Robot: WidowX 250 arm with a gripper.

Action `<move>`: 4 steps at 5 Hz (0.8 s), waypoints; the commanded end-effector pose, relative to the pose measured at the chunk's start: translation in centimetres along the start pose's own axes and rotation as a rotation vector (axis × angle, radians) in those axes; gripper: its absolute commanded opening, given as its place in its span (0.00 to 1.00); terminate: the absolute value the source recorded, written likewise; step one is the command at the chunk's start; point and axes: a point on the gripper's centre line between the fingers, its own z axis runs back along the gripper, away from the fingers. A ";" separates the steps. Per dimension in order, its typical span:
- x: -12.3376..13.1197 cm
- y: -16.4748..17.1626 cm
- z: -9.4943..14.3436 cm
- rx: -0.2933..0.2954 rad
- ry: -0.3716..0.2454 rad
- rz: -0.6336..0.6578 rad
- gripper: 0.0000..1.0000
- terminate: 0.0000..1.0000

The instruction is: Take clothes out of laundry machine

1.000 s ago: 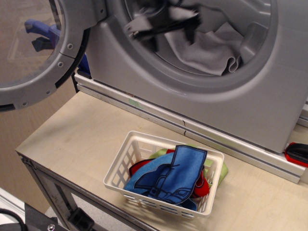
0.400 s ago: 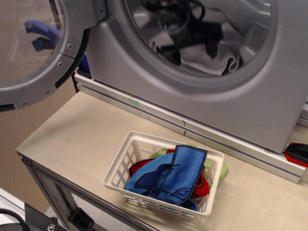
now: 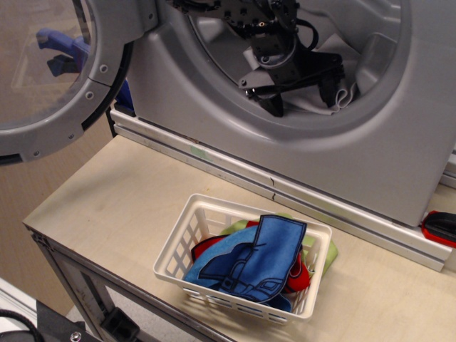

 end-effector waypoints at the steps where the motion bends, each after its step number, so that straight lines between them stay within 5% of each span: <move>1: 1.0 0.4 0.4 -0.024 0.001 0.011 1.00 0.00; 2: 0.9 0.4 0.4 -0.023 -0.005 -0.003 0.00 0.00; 4: 0.3 0.2 0.1 0.001 -0.031 -0.023 0.00 0.00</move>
